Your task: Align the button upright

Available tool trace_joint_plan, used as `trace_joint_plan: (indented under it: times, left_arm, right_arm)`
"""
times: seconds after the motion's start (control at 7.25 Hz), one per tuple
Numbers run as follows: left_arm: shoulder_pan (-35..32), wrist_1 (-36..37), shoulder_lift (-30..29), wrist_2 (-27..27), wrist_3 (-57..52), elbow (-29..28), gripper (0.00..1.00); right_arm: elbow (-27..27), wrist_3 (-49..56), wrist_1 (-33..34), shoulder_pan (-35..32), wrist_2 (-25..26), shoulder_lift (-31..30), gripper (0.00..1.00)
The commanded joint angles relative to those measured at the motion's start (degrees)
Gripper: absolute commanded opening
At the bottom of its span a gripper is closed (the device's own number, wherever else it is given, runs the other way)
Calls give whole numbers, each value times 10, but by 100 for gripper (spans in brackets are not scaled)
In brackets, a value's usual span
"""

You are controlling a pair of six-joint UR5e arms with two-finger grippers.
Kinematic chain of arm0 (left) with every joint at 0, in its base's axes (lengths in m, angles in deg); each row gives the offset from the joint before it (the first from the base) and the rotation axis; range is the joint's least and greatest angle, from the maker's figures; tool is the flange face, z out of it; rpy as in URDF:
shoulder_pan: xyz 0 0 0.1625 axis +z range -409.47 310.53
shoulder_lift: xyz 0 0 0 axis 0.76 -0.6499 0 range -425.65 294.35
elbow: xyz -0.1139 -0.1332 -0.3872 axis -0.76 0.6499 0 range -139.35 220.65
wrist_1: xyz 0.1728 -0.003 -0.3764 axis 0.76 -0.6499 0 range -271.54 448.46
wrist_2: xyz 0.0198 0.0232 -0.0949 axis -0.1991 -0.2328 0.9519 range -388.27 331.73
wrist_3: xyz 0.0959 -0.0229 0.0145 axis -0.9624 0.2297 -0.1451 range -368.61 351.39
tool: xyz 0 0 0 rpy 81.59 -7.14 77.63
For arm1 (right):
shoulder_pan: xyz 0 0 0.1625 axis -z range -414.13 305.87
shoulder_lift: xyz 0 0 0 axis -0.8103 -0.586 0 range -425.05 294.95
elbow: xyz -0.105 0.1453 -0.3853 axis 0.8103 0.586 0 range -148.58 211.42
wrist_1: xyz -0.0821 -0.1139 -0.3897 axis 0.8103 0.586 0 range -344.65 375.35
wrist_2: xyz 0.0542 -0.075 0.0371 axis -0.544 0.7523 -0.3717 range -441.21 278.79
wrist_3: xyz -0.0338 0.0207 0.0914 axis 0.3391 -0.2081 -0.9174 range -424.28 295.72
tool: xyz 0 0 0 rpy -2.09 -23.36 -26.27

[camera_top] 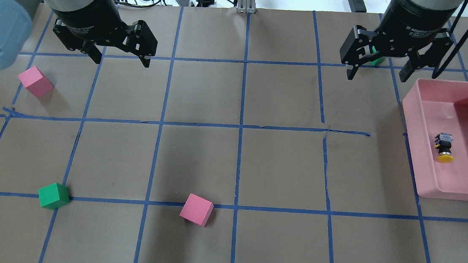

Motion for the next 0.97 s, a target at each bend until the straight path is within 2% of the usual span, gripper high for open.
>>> trace_joint_plan:
  times: [0.0, 0.83]
  left_arm:
    - [0, -1, 0, 0, 0, 0, 100]
    - [0, -1, 1, 1, 0, 0, 100]
  right_arm:
    - [0, -1, 0, -1, -2, 1, 100]
    - [-10, -1, -3, 1, 2, 0, 100]
